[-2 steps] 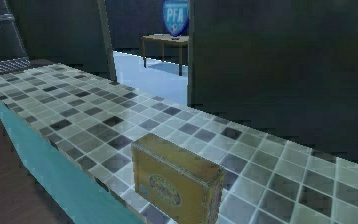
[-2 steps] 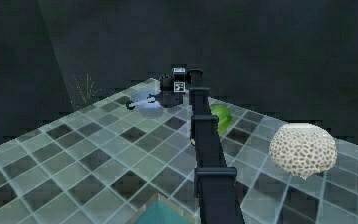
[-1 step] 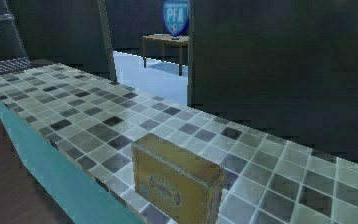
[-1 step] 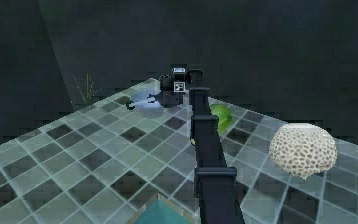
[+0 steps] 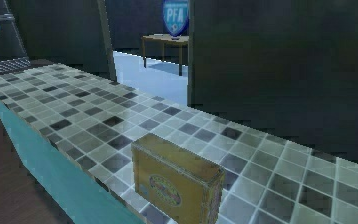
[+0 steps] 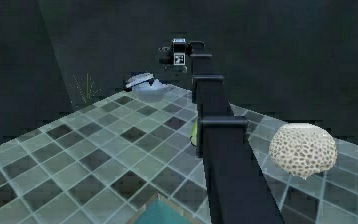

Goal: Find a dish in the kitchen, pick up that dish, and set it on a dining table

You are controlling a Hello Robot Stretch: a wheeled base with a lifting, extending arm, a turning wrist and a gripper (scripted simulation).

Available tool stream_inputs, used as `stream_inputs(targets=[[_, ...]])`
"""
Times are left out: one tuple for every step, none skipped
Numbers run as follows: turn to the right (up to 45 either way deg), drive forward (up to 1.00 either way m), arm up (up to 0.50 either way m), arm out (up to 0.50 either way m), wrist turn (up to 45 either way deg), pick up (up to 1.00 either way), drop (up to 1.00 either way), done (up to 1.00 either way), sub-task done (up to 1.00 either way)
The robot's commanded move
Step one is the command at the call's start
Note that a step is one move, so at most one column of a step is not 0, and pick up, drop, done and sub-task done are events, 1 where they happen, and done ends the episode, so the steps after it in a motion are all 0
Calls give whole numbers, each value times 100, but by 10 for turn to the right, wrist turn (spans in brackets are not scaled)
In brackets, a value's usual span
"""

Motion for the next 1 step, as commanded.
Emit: stream_inputs(targets=[[0,0,0,0,-450,0,0,0,0]])
